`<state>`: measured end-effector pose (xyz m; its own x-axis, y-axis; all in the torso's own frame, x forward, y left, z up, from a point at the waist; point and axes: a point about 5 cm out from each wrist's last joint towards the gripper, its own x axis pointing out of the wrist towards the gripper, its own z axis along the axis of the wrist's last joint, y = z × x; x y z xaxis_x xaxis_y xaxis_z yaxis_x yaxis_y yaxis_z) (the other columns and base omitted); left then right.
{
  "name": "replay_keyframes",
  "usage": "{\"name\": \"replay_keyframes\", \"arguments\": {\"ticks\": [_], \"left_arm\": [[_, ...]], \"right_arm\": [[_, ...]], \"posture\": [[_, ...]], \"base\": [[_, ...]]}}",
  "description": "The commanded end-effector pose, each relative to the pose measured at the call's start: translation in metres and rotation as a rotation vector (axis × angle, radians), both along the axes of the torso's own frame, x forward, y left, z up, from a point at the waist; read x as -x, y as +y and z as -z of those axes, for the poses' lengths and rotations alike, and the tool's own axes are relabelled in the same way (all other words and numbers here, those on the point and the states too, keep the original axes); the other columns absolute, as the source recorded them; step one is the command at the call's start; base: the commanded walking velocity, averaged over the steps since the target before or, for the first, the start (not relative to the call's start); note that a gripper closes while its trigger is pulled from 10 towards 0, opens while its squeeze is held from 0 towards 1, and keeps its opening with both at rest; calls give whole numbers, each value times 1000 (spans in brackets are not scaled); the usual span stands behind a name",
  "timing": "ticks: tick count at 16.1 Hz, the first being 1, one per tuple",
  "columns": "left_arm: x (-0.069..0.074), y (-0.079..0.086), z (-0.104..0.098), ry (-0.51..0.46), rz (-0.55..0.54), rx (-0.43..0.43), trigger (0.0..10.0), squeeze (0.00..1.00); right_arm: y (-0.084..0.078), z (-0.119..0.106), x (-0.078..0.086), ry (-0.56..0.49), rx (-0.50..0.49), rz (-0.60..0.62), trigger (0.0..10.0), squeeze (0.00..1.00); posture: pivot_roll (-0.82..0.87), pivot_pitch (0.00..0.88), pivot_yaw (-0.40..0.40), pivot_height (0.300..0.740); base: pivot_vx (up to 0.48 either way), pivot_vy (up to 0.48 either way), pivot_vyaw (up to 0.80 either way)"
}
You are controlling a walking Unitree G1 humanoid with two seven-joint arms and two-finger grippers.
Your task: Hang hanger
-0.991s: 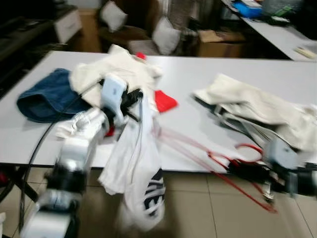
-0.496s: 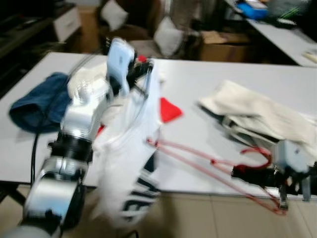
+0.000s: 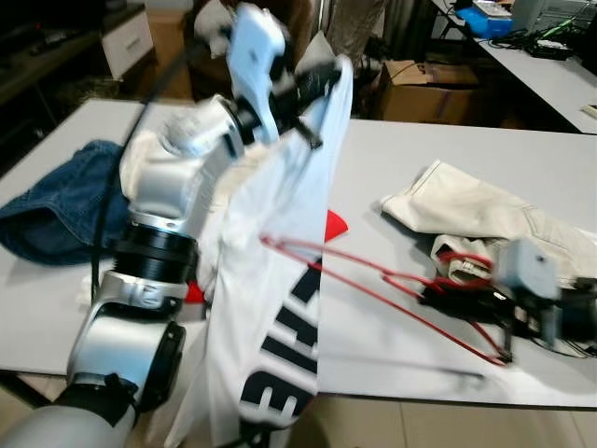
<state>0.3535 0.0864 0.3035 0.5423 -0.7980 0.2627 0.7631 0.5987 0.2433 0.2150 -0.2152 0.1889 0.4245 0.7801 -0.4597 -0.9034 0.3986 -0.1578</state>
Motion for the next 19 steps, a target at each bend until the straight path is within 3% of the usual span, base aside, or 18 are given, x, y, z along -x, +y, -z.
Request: {"name": "replay_keyframes", "arguments": {"ticks": [1,3,5,7,9,10,12,13,14,15,16,17,19], "left_arm": [[8,-3,-10,-21,32,34,10000,0],[17,-8,-17,-24,87,75,10000,0],[22,-13,-21,-23,127,93,10000,0],[32,-22,-25,-31,180,99,10000,0],[41,-21,-51,-76,232,194,10000,0],[46,-18,-65,-99,256,242,10000,0],[52,-9,-87,-148,276,320,10000,0],[55,0,-101,-187,271,380,10000,0],[57,7,-108,-207,260,421,10000,0],[54,12,-108,-207,223,426,10000,0],[49,17,-104,-185,177,407,10000,0],[39,18,-91,-125,108,360,10000,0],[19,11,-58,-41,-36,229,10000,0]], "right_arm": [[10,-1,-6,-26,-18,10,10000,0],[21,0,-14,-58,-27,17,10000,0],[22,0,-26,-102,-3,63,10000,0],[22,-14,-52,-196,-2,149,10000,0],[7,-41,-83,-373,58,276,10000,0],[-4,-66,-101,-492,26,395,10000,0],[-31,-133,-123,-796,-84,663,10000,0],[-50,-180,-120,-984,-240,823,10000,0],[-61,-205,-113,-1082,-340,877,10000,0],[-59,-206,-113,-1099,-287,822,10000,0],[-51,-190,-120,-1019,-252,741,10000,0],[-38,-153,-129,-875,-173,626,10000,0],[-24,-90,-132,-686,-65,491,10000,0]], "posture": [[-32,0,-43,740],[-26,0,-47,740],[-23,0,-51,740],[-21,0,-57,740],[-24,0,-61,740],[-21,0,-66,740],[-11,0,-76,740],[-7,0,-80,740],[-5,0,-84,740],[-4,0,-85,740],[-6,0,-85,740],[-9,0,-81,740],[-8,0,-79,740]], "base": [[0,0,0],[0,0,0],[0,0,0],[0,0,0],[0,0,0],[0,0,0],[0,0,0],[0,0,0],[0,0,0],[0,0,0],[0,0,0],[0,0,0],[0,0,0]]}}
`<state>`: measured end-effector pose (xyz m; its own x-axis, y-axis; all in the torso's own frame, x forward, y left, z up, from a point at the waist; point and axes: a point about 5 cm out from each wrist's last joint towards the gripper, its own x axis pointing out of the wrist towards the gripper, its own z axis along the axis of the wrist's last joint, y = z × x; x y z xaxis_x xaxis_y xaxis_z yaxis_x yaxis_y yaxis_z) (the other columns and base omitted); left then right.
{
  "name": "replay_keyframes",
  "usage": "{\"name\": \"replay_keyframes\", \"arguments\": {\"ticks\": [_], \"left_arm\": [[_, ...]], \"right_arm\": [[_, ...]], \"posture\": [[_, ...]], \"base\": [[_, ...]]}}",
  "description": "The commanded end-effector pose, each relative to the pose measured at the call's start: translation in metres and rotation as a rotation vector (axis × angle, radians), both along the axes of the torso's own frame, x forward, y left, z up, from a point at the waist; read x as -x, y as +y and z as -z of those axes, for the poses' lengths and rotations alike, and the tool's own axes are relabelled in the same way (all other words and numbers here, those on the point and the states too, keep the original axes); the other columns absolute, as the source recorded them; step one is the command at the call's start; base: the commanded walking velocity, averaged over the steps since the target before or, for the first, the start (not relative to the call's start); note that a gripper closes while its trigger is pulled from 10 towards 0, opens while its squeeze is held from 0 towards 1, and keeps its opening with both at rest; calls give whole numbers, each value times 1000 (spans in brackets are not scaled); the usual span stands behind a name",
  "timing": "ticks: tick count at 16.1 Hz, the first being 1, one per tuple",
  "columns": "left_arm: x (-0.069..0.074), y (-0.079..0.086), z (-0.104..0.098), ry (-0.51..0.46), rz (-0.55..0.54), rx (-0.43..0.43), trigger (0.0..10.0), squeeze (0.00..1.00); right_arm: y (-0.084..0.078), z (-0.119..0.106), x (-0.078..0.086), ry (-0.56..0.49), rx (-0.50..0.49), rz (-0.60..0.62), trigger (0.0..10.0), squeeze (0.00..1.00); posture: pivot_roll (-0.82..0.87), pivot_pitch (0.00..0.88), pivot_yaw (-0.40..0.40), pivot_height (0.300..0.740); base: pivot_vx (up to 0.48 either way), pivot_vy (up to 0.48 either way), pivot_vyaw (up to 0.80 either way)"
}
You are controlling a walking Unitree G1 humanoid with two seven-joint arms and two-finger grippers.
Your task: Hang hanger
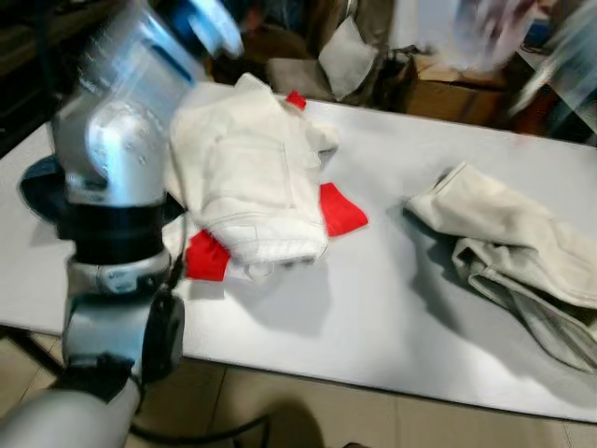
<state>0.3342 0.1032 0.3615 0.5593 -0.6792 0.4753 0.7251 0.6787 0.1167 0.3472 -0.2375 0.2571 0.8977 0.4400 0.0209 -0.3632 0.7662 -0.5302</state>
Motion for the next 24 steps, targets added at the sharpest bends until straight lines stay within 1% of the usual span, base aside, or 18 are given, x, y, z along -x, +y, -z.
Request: {"name": "replay_keyframes", "arguments": {"ticks": [1,2,3,4,5,6,7,8,9,10,11,13,15,17,20,22,23,24], "left_arm": [[-12,-11,28,80,-73,-107,10000,0],[-15,-12,38,103,-94,-135,10000,0],[-21,-17,80,190,-157,-246,10000,0],[-22,-18,98,230,-176,-285,10000,0],[-23,-17,134,318,-228,-351,10000,0],[-25,-11,158,361,-301,-412,10000,0],[-28,-4,164,369,-365,-437,10000,0],[-31,1,162,364,-397,-428,10000,0],[-43,15,151,319,-506,-413,10000,0],[-49,26,146,302,-583,-422,10000,0],[-51,30,146,301,-605,-425,10000,0],[-59,53,142,282,-733,-451,10000,0],[-60,67,148,294,-776,-490,10000,0],[-61,79,162,337,-801,-533,10000,0],[-58,90,181,442,-766,-503,10000,0],[-55,97,190,476,-752,-506,10000,941],[-55,99,191,478,-754,-509,10000,941],[-54,103,193,490,-738,-499,10000,1000]], "right_arm": [[2,10,4,42,1,-49,10000,0],[3,19,8,75,-12,-66,10000,0],[4,49,20,176,-7,-121,10000,0],[4,60,26,219,4,-143,10000,0],[3,78,44,304,36,-207,10000,0],[3,87,61,371,60,-263,10000,0],[1,89,72,409,80,-301,10000,0],[0,88,76,425,90,-314,10000,0],[-3,89,90,494,123,-358,10000,0],[-5,91,99,545,150,-388,10000,0],[-6,91,101,558,157,-395,10000,0],[-9,83,110,580,169,-409,10000,0],[-9,70,111,549,144,-425,10000,0],[-8,52,105,462,93,-421,10000,0],[-5,25,104,363,-34,-480,10000,0],[-4,13,105,337,-78,-515,10000,0],[-5,12,105,338,-78,-516,10000,0],[-8,6,99,301,-99,-484,10000,0]], "posture": [[-6,0,-77,740],[-6,0,-77,740],[-6,0,-77,740],[-6,0,-77,740],[-21,0,-63,740],[-24,0,-61,740],[-24,0,-61,740],[-34,0,-55,740],[-40,0,-54,740],[-40,0,-54,740],[-41,0,-54,740],[-43,0,-52,740],[-42,0,-51,740],[-41,0,-52,740],[-34,0,-58,740],[-28,0,-63,740],[-28,0,-63,740],[-28,0,-63,740]], "base": [[0,0,0],[0,0,0],[0,0,0],[0,0,0],[0,0,0],[0,0,0],[0,0,0],[0,0,0],[0,0,0],[0,0,0],[0,0,0],[0,0,0],[0,0,0],[0,0,0],[0,0,0],[0,0,0],[0,0,0],[0,0,0]]}}
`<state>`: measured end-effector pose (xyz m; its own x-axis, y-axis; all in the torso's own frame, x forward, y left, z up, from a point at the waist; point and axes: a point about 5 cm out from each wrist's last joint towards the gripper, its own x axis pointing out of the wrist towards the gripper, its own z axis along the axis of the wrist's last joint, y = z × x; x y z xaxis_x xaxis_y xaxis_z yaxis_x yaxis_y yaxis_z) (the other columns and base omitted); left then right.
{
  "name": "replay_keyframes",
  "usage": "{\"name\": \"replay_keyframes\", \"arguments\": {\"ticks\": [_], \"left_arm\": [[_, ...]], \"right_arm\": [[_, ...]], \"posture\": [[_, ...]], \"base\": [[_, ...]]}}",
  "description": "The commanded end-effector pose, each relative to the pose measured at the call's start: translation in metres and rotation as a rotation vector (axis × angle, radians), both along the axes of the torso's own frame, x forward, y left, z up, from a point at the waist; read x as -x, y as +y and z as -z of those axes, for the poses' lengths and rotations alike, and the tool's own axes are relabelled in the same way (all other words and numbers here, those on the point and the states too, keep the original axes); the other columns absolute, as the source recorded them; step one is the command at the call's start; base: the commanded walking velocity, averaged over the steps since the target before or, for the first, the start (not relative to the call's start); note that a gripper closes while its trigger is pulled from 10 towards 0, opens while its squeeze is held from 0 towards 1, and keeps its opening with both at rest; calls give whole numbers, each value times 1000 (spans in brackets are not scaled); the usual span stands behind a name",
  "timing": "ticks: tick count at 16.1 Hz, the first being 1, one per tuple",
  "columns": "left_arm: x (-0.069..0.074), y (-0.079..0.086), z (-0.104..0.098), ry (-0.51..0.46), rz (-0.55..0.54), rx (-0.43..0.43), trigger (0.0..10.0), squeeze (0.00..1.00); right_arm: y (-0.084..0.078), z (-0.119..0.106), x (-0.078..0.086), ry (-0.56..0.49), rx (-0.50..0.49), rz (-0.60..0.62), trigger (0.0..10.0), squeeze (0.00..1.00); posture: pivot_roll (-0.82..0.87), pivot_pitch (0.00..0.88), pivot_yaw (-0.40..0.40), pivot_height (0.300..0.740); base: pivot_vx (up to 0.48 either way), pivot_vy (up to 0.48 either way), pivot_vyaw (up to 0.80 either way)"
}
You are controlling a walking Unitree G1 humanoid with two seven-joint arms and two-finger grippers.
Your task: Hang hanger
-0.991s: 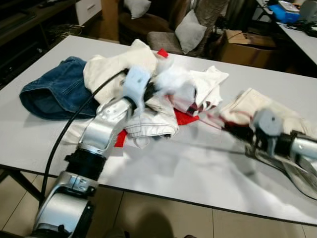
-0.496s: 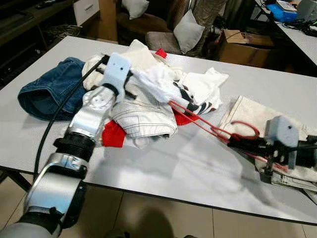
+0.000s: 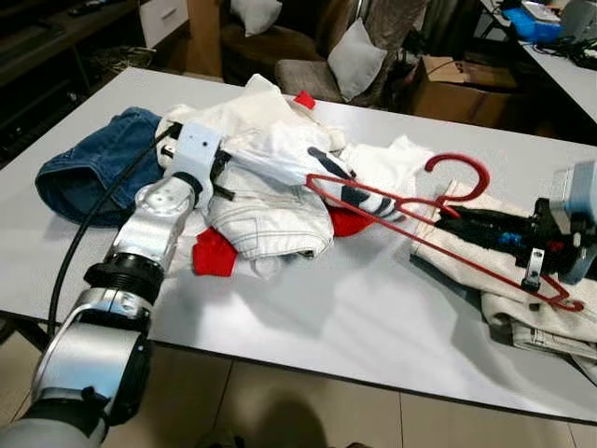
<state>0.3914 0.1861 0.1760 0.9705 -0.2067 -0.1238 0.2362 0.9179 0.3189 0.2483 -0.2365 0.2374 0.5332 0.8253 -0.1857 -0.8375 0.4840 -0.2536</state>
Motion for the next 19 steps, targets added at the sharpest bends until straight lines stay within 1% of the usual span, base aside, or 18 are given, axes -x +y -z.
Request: {"name": "replay_keyframes", "arguments": {"ticks": [1,2,3,4,6,7,8,9,10,11,12,13,14,15,16,17,18,19], "left_arm": [[4,19,6,39,-33,27,10000,1000],[4,18,5,35,-19,41,10000,1000],[2,13,-5,-14,18,97,10000,1000],[2,11,-9,-32,28,120,10000,1000],[0,2,-35,-137,80,283,10000,1000],[-1,-3,-49,-193,106,349,10000,1000],[-1,-6,-57,-233,121,369,10000,1000],[0,-6,-59,-242,125,369,10000,1000],[1,-6,-57,-234,136,335,10000,1000],[2,-7,-56,-226,141,325,10000,973],[3,-9,-56,-227,156,322,10000,667],[4,-12,-56,-227,175,316,10000,600],[5,-17,-57,-232,196,325,10000,141],[4,-22,-57,-233,208,327,10000,0],[2,-23,-54,-224,195,321,10000,0],[1,-23,-53,-221,187,317,10000,0],[1,-18,-51,-224,157,336,10000,0],[2,-14,-52,-229,144,346,10000,0]], "right_arm": [[-12,-20,-9,-106,-56,97,10000,0],[-13,-21,-13,-119,-60,137,10000,0],[-22,-17,-29,-133,-37,296,10000,0],[-23,-15,-33,-138,-33,332,10000,0],[-20,-9,-42,-137,-72,401,10000,0],[-14,-4,-43,-114,-89,391,10000,0],[-5,5,-38,-74,-48,311,10000,0],[-2,8,-35,-60,-28,274,10000,0],[12,26,-7,72,67,35,10000,0],[14,30,4,131,86,-38,10000,0],[13,29,7,140,82,-46,10000,0],[11,27,8,141,77,-45,10000,0],[8,21,9,139,45,-49,10000,0],[6,16,11,135,20,-60,10000,0],[4,6,13,114,-33,-74,10000,0],[3,2,14,105,-52,-77,10000,0],[-3,-9,1,19,-157,45,10000,0],[-7,-14,-5,-19,-222,112,10000,0]], "posture": [[-27,0,-65,740],[-27,0,-65,740],[-30,0,-63,740],[-29,0,-64,740],[-28,0,-65,740],[-25,0,-67,740],[-25,0,-65,740],[-26,0,-65,740],[-28,0,-63,740],[-30,0,-62,740],[-34,0,-58,740],[-37,0,-56,740],[-40,0,-54,740],[-43,0,-51,740],[-51,0,-45,740],[-51,0,-45,740],[-62,0,-35,740],[-65,0,-32,740]], "base": [[0,0,0],[0,0,0],[0,0,0],[0,0,0],[0,0,0],[0,0,0],[0,0,0],[0,0,0],[0,0,0],[0,0,0],[0,0,0],[0,0,0],[0,0,0],[0,0,0],[0,0,0],[0,0,0],[0,0,0],[0,0,0]]}}
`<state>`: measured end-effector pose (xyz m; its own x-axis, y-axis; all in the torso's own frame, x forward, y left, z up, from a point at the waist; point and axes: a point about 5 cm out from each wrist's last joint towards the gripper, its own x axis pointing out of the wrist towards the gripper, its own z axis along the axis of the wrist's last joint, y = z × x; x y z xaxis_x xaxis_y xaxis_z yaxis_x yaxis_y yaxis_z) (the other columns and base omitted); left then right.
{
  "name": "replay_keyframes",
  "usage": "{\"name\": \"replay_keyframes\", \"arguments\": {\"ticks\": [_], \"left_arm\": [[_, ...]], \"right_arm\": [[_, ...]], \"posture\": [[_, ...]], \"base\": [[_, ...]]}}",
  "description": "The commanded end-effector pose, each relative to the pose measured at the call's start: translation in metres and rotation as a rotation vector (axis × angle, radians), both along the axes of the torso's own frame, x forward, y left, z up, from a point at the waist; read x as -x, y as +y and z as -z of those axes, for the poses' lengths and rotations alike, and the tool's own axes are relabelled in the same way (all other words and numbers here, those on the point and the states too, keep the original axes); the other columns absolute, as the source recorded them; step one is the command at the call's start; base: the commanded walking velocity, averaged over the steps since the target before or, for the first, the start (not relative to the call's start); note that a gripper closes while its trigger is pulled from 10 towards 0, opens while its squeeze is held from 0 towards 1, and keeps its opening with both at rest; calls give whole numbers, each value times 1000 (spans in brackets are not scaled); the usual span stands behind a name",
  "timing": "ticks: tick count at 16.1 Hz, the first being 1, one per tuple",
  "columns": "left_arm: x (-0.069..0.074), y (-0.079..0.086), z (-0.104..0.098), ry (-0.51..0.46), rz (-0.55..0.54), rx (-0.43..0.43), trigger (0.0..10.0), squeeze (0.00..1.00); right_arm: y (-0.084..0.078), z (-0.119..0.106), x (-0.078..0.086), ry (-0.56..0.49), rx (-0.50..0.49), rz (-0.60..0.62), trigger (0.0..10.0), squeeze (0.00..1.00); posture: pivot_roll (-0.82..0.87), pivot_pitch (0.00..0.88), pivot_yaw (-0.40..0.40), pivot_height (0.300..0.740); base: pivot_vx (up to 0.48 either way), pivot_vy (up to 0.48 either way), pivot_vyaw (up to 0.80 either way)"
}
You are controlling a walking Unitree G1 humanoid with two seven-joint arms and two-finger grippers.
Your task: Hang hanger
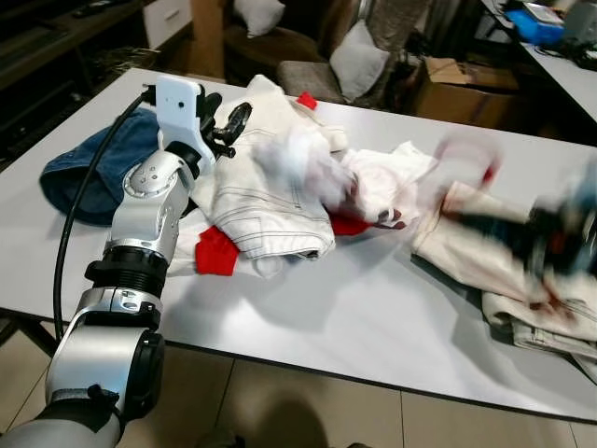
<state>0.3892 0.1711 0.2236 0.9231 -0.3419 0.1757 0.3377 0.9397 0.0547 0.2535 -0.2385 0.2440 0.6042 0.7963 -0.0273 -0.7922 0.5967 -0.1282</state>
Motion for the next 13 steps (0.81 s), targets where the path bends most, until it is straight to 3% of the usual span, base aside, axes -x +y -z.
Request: {"name": "replay_keyframes", "arguments": {"ticks": [1,2,3,5,6,7,8,9,11,13], "left_arm": [[1,5,-4,-14,-13,15,10000,0],[3,7,-3,-13,-6,19,10000,0],[7,10,1,-6,14,7,10000,0],[15,10,7,0,48,-7,10000,0],[18,11,10,1,52,-2,10000,0],[20,12,12,5,46,-2,10000,0],[21,13,14,9,43,-1,10000,0],[22,13,14,12,48,-11,10000,0],[33,7,14,16,141,-66,10000,0],[41,6,17,33,202,-121,10000,0]], "right_arm": [[-6,-9,0,-12,-93,40,10000,0],[-2,-9,4,13,-147,-5,10000,0],[3,-2,9,34,-139,-23,10000,0],[4,16,2,100,-78,65,10000,0],[8,28,2,131,-1,72,10000,0],[13,46,3,186,138,73,10000,0],[29,59,25,254,235,-137,10000,0],[37,61,40,296,216,-269,10000,0],[24,55,24,263,218,-124,10000,0],[21,48,25,252,201,-123,10000,0]], "posture": [[-65,0,-32,740],[-63,0,-34,740],[-60,0,-35,740],[-58,0,-35,740],[-59,0,-34,740],[-58,0,-33,740],[-52,0,-38,740],[-49,0,-40,740],[-53,0,-32,740],[-56,0,-26,740]], "base": [[0,0,0],[0,0,0],[0,0,0],[0,0,0],[0,0,0],[0,0,0],[0,0,0],[0,0,0],[0,0,0],[0,0,0]]}}
